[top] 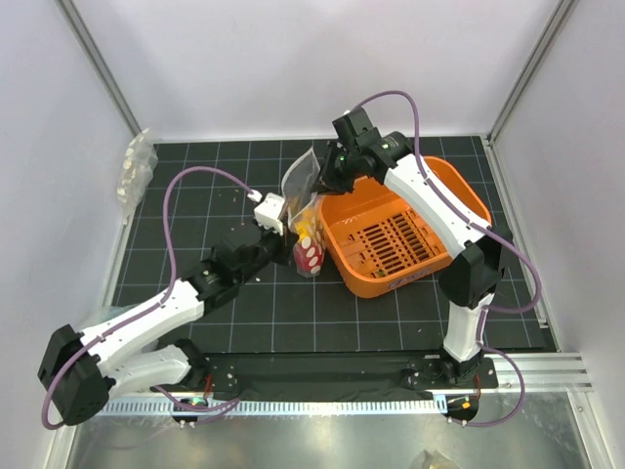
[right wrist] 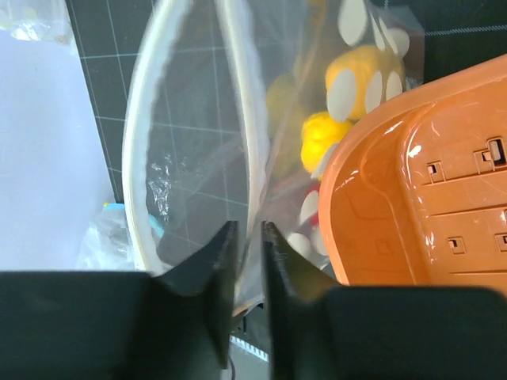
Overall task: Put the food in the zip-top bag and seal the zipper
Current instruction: Zip the zipper food storage bag at the center of the board.
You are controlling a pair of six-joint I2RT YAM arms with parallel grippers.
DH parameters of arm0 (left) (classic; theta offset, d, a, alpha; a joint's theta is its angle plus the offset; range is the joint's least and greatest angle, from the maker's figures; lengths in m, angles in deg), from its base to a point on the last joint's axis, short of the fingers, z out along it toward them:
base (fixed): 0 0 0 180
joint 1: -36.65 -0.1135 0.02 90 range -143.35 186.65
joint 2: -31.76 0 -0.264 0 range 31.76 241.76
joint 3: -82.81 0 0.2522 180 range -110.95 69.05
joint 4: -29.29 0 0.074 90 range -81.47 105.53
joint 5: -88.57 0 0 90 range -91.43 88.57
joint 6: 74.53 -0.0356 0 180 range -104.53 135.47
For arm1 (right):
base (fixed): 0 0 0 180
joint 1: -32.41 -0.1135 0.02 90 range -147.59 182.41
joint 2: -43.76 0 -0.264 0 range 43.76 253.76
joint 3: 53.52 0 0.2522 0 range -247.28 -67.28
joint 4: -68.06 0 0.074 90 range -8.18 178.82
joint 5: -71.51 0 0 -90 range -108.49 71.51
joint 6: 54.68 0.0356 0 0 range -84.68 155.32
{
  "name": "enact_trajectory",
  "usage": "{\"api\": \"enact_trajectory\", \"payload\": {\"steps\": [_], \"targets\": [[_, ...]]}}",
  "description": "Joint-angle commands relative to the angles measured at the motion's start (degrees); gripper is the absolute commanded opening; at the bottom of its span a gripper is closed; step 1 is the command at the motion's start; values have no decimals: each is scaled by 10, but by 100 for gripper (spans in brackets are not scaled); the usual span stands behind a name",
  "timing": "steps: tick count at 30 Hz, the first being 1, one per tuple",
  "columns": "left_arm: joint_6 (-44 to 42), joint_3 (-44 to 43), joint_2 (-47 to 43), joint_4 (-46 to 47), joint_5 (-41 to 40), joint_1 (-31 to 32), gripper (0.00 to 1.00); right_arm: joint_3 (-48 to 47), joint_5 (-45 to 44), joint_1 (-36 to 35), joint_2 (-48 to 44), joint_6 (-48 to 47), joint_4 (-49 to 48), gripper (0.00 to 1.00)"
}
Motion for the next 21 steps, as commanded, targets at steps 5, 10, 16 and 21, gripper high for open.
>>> {"api": "enact_trajectory", "payload": {"steps": [5,10,16,21], "targets": [[-96,11,-134,-27,33,-21,0,-1,10,5,-57,-64,-21,45],[-116,0,-178,-111,154,-80,0,8,71,6,-82,-164,-61,51],[-112,-33,-209,-188,266,-106,0,1,256,11,-92,-282,-131,58],[-115,-65,-226,-243,374,-106,0,89,377,2,-109,-274,-268,63]]}}
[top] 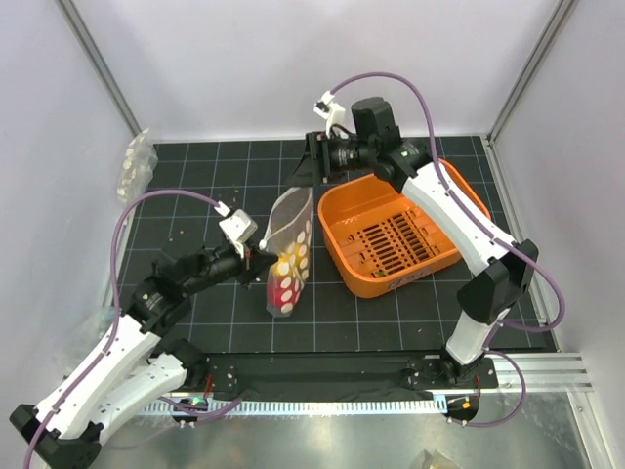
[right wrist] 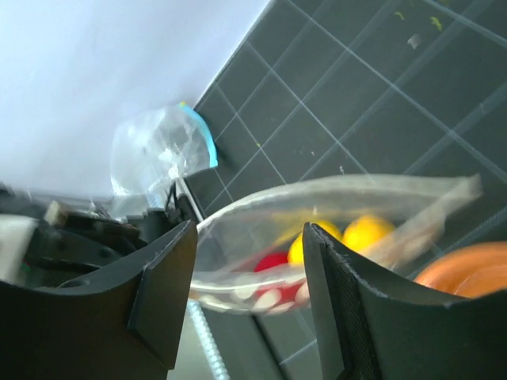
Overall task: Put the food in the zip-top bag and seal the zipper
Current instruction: Zip the zipper food storage bag at the center of the board.
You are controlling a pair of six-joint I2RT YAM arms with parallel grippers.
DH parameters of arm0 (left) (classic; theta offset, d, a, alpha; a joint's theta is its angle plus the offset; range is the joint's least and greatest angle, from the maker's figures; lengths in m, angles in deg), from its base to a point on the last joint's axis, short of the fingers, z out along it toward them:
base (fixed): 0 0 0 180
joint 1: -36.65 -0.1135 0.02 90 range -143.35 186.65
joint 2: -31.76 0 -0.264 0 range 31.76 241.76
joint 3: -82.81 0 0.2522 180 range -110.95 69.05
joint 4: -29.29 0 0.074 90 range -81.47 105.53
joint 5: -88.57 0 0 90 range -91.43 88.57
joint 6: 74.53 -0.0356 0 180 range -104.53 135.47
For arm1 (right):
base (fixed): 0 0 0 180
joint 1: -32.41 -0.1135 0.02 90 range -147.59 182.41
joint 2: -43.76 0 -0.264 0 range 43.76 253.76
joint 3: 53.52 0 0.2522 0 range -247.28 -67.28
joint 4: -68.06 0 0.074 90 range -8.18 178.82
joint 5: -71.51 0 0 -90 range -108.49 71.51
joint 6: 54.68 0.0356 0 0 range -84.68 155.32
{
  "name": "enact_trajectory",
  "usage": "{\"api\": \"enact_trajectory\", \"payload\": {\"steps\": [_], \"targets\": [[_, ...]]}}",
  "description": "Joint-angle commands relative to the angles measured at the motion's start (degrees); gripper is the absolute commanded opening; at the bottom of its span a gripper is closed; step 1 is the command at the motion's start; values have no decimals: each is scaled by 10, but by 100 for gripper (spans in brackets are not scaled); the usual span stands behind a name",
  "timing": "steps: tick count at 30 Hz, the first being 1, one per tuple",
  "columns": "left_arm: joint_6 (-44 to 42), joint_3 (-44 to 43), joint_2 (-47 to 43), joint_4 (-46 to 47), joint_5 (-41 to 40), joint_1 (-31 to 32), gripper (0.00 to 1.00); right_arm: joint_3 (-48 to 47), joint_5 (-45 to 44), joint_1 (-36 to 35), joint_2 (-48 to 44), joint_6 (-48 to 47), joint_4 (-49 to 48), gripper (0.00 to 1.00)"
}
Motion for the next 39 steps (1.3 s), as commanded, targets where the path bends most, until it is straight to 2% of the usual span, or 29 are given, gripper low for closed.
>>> {"api": "enact_trajectory", "payload": {"steps": [1,3,4,5,10,16,20,24,28,39], "targets": [[-14,-50,-20,-43,113,-2,0,80,121,-23,-48,-89,-164,63],[-25,-71,-22,-72,126,-2,0,161,118,-41,-109,-157,-207,67],[-30,-79,-19,-83,139,-2,0,182,124,-46,-129,-207,-246,71],[-35,-86,-16,-107,145,-3,0,199,130,-49,-150,-219,-257,74],[-56,-121,-1,-160,178,-2,0,216,192,-67,-173,-350,-222,69],[-64,-131,7,-175,205,-2,0,235,242,-99,-200,-384,-241,67],[-82,-147,20,-195,230,-2,0,206,249,-118,-193,-460,-180,67],[-96,-158,32,-207,241,-2,0,188,250,-137,-184,-494,-144,63],[-113,-170,43,-227,247,-2,0,174,255,-150,-173,-511,-107,60],[-135,-192,64,-241,254,-3,0,169,275,-173,-155,-518,-91,56]]}}
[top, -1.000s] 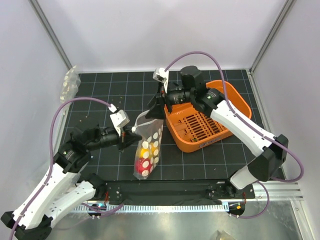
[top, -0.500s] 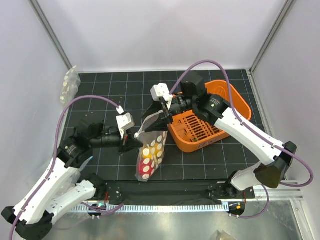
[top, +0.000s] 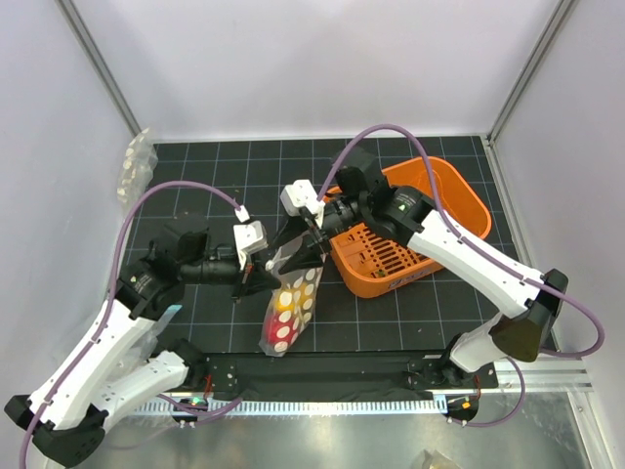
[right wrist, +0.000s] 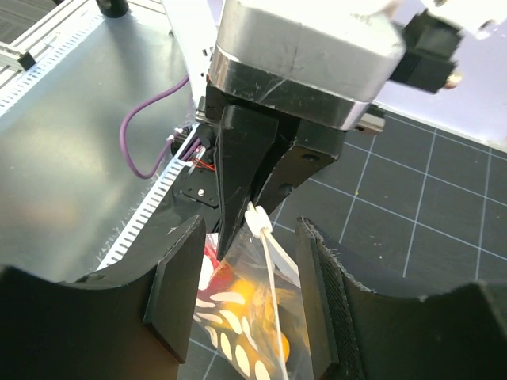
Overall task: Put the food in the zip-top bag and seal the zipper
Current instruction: Zip the zipper food storage bag at the center of the board.
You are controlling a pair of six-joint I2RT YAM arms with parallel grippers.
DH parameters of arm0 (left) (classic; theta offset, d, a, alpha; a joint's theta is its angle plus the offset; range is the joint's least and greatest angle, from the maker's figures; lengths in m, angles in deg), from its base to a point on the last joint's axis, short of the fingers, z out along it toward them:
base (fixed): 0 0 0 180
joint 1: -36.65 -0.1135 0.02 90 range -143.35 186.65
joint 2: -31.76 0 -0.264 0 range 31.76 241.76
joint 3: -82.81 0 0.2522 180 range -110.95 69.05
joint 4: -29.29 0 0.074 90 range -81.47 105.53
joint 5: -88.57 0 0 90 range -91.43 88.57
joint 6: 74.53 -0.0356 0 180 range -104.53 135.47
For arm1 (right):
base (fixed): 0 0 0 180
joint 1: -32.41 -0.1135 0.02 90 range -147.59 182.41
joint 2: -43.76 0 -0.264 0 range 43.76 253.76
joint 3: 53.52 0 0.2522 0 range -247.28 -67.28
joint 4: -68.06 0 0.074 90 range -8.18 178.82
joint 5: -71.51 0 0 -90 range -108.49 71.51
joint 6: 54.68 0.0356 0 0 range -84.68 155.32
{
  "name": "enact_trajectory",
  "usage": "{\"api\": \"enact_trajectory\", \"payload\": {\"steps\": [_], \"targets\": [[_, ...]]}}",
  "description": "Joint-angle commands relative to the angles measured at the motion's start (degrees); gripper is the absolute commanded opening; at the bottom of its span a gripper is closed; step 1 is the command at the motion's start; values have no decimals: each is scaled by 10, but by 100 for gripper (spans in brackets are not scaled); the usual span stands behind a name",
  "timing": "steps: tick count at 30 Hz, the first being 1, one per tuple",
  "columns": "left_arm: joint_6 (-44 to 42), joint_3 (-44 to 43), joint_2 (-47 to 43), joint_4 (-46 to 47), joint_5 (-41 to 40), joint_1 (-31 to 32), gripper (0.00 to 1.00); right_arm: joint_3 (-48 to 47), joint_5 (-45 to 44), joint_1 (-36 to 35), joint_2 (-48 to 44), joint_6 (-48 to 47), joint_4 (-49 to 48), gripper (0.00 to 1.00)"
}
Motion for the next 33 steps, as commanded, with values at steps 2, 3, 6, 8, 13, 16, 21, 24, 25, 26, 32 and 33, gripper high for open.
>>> {"api": "enact_trajectory", "payload": {"steps": [2,3,6,8,13,16,21,24,25,26,32,33], "targets": [[-17,-34,-2,1,19,-2,0,-26,22,-10,7,-15,-2,55],[-17,-36,1,1,20,-2,0,-26,22,-10,9,-15,-2,55],[-20,-40,5,0,26,-1,0,-27,22,-11,14,-16,-3,55],[-19,-42,8,0,30,-1,0,-26,21,-11,18,-16,-5,54],[-23,-44,10,-2,31,-3,0,-31,24,-12,25,-12,-13,48],[-26,-45,14,-5,30,-2,0,-35,27,-12,29,-8,-18,36],[-30,-50,13,-5,16,-2,0,-34,28,-12,28,-18,-8,4],[-30,-54,5,-7,-3,-2,0,-33,26,-12,28,-31,7,1],[-30,-56,3,-7,-6,-2,0,-32,27,-11,28,-33,9,1],[-31,-57,-3,-6,-14,-2,0,-32,28,-11,29,-37,12,1],[-43,-72,-15,-20,-38,-1,0,-30,26,-3,33,-44,24,1],[-45,-73,-17,-27,-43,-2,0,-28,26,-2,33,-48,26,1]]}}
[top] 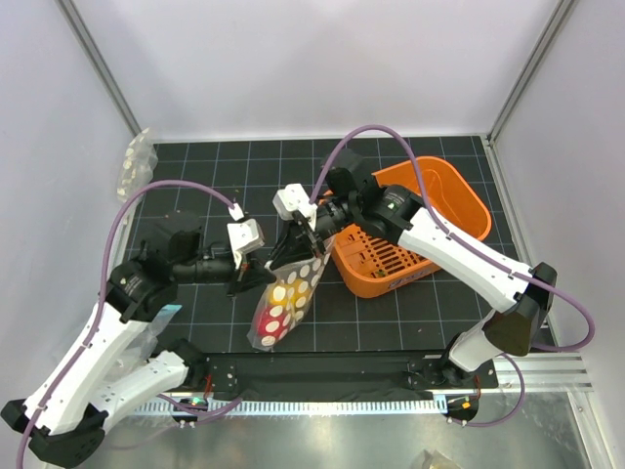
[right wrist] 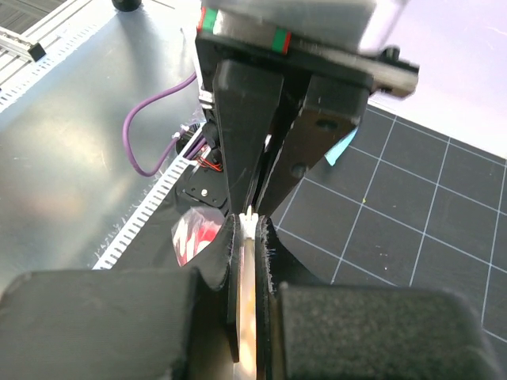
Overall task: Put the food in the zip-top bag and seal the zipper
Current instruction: Zip the zipper food storage bag at the center of the board.
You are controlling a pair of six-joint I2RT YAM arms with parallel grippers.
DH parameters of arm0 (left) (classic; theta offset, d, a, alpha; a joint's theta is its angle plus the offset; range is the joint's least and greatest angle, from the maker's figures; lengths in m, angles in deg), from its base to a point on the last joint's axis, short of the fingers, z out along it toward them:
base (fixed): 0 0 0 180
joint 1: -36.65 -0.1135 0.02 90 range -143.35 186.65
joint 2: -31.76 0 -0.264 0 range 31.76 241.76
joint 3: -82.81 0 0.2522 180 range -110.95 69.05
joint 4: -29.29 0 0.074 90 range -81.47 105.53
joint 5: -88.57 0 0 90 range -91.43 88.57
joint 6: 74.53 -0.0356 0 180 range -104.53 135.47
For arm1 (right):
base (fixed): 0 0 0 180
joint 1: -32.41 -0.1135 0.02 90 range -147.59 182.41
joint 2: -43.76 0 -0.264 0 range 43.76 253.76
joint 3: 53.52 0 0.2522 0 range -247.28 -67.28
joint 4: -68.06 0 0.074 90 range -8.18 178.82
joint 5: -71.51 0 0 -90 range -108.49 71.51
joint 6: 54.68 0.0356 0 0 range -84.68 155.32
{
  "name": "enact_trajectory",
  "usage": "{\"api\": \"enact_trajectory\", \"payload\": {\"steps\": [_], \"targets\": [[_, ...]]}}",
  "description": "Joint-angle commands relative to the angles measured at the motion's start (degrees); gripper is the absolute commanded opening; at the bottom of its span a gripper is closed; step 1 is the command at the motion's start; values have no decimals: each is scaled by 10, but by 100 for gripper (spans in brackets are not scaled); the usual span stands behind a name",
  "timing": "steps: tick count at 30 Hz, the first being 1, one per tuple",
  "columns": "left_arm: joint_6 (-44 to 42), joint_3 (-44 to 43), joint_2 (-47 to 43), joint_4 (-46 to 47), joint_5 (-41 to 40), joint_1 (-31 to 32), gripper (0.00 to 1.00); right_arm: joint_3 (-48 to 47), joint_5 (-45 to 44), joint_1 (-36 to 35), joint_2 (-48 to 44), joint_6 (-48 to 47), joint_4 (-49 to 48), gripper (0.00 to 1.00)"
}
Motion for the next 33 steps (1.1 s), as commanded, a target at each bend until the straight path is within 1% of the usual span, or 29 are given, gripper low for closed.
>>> {"api": "enact_trajectory", "payload": {"steps": [1,8,10,11,16,17,19,20,23,28,30,31,33], "targets": [[-17,-38,-17,-1,-16,-2,0,-16,9,10,1,-23,18,1],[-25,-44,-18,-28,-18,-1,0,-7,13,28,-1,-5,-3,1],[-28,-43,-17,-33,-21,0,4,-9,17,28,-1,3,-18,1],[-31,-43,-17,-33,-24,-1,9,-8,19,28,-1,13,-24,1],[-34,-45,-12,-33,-27,-1,25,-5,20,27,-4,32,-48,1],[-34,-48,-8,-33,-26,-1,32,-5,19,27,-4,34,-49,1],[-33,-50,-6,-32,-25,0,39,-6,19,28,-4,38,-53,1],[-33,-52,-2,-28,-26,-1,44,-6,19,28,-4,40,-58,1],[-35,-52,1,-16,-33,-1,49,-6,22,28,-4,49,-67,1],[-42,-53,18,2,-53,0,48,-8,24,27,-2,56,-74,1],[-42,-59,29,7,-67,-1,44,-7,25,27,-1,56,-73,1],[-41,-61,31,10,-69,-1,39,-6,24,29,-1,56,-71,1],[-39,-67,37,13,-74,-1,36,-5,25,28,-2,56,-69,1]]}}
